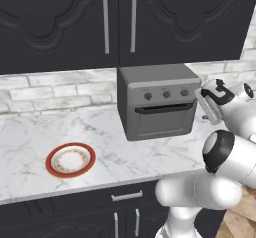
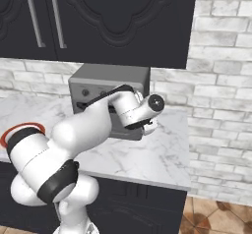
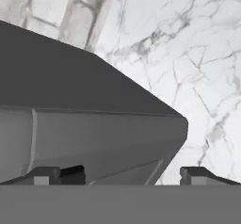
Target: Pull the toaster oven rack outwards. Pick up the baguette from the plate and place it on the toaster oven rack. Close the toaster oven door fully and set the temperature to the lowest setting.
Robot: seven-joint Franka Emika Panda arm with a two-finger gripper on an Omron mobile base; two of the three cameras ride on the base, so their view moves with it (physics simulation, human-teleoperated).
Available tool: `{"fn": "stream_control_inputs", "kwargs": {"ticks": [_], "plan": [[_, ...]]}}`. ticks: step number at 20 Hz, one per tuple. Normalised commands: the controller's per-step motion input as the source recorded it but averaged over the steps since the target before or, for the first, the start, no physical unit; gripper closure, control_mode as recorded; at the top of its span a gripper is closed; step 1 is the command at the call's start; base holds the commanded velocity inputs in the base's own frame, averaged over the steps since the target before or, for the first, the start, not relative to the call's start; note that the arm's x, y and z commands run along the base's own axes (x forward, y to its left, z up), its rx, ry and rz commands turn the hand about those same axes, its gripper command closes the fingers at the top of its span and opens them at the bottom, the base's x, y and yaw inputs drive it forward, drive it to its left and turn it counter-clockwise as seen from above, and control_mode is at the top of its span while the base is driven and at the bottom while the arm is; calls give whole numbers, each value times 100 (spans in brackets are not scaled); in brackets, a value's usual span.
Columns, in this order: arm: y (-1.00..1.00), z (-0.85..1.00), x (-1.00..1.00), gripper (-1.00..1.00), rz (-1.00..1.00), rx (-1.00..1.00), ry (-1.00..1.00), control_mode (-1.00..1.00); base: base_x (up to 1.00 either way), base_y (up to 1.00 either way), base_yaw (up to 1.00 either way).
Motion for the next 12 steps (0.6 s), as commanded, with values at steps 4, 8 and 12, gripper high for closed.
{"fn": "stream_control_inputs", "kwargs": {"ticks": [4,8,12], "plan": [[-2,-24,35,-100,1,0,0,-100,0,0,0],[-13,7,-44,-100,0,0,-1,-100,0,0,0],[-12,44,-60,-100,0,0,-10,-100,0,0,0]]}}
